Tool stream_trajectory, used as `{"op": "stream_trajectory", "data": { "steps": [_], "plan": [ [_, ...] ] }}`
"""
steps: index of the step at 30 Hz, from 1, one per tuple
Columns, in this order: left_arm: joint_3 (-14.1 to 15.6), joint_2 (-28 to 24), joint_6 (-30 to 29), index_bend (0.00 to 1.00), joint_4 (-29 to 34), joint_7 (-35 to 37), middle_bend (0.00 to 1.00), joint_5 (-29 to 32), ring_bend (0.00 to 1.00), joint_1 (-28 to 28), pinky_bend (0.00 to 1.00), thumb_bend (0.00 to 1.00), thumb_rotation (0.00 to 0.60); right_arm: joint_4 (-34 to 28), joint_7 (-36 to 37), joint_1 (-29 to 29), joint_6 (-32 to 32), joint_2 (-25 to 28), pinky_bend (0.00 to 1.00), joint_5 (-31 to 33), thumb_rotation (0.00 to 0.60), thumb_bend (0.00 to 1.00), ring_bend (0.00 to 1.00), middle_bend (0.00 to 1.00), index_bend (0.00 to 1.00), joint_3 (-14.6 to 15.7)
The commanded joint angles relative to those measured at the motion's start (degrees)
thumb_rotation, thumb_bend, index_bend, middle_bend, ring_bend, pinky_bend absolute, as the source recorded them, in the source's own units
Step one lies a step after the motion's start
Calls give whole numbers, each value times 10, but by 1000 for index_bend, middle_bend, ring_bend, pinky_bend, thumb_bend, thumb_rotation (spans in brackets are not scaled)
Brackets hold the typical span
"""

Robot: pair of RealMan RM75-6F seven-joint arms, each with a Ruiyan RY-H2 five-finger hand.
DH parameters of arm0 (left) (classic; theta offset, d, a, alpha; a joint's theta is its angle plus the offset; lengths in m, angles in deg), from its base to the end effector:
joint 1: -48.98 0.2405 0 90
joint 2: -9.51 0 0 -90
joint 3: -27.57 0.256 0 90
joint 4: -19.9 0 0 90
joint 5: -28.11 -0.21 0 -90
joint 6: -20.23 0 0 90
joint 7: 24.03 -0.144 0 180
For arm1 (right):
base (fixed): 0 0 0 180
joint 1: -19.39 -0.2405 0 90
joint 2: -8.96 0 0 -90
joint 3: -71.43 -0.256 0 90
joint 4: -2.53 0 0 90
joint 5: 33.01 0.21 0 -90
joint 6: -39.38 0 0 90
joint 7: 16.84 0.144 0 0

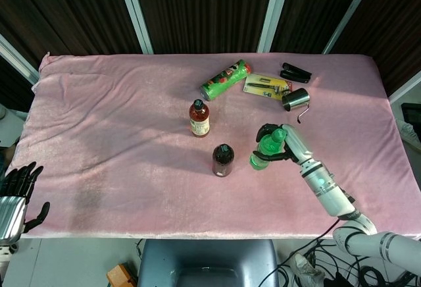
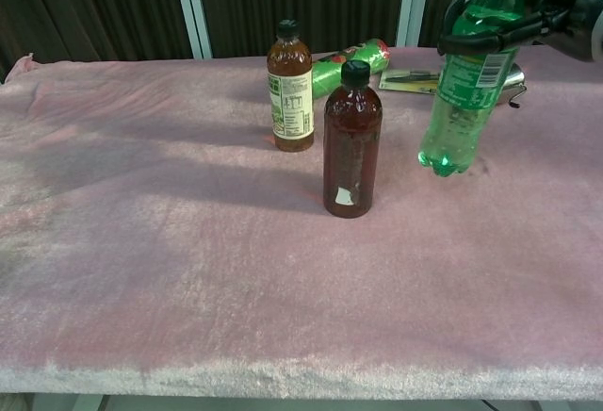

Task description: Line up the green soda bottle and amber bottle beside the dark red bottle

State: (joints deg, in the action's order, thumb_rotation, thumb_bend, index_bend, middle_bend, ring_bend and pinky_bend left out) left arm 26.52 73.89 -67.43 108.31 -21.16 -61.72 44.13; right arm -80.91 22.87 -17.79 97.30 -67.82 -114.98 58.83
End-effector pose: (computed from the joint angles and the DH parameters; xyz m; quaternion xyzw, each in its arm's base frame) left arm -0.3151 0.1751 0.1618 -0.6130 -0.3653 -0.4005 0.5748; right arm -0.1740 -0.3574 0.0675 0.5681 -0.5586 0.5558 0.2374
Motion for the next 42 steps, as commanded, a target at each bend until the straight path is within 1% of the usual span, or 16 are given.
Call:
{"op": "stream_trajectory", "data": {
  "steps": [1, 6, 10, 15, 23, 29, 30, 32, 34, 37, 42],
  "plan": [
    [0, 0, 0, 0, 0, 1, 0, 0, 0, 0, 0, 393, 600, -32, -64, -17, -31, -1, 648, 44, 600, 336, 548, 625, 986, -12],
    [0, -1, 0, 0, -1, 4, 0, -1, 0, 0, 0, 393, 600, -36, -121, -35, -54, -21, 649, 86, 600, 336, 548, 625, 986, -21],
    [0, -2, -4, 0, -1, 7, 0, -1, 0, 1, 0, 394, 600, -22, -141, -40, -57, -45, 648, 102, 600, 336, 548, 625, 985, -22],
    [0, -3, -7, 0, -2, 10, 0, -3, 0, 3, 0, 393, 600, 6, -138, -40, -55, -73, 648, 102, 600, 337, 548, 625, 977, -18],
    [0, -4, -7, 0, -2, 13, 0, -3, 0, 3, 0, 394, 600, 26, -144, -38, -49, -81, 648, 89, 600, 336, 548, 625, 957, -14],
    [0, -5, -8, 0, -2, 15, 0, -4, 0, 4, 0, 394, 600, 33, -155, -32, -40, -82, 642, 79, 600, 336, 542, 624, 889, -7],
    [0, -5, -8, 0, -2, 15, 0, -4, 0, 4, 0, 394, 600, 33, -156, -31, -40, -81, 633, 76, 600, 336, 525, 615, 850, -5],
    [0, -5, -7, 0, -2, 15, 0, -4, 0, 3, 0, 394, 600, 32, -157, -31, -45, -77, 608, 73, 600, 337, 477, 561, 753, -1],
    [0, -5, -7, 0, -2, 15, 0, -4, 0, 3, 0, 393, 600, 33, -159, -31, -49, -74, 566, 69, 600, 336, 395, 447, 582, 3],
    [0, -5, -7, 0, -2, 15, 0, -5, 0, 3, 0, 393, 600, 30, -153, -30, -57, -69, 530, 70, 600, 337, 311, 342, 388, 4],
    [0, -5, -6, 0, -2, 15, 0, -4, 0, 3, 0, 393, 600, 25, -141, -29, -62, -61, 500, 64, 600, 337, 234, 228, 179, 7]
  ]
}}
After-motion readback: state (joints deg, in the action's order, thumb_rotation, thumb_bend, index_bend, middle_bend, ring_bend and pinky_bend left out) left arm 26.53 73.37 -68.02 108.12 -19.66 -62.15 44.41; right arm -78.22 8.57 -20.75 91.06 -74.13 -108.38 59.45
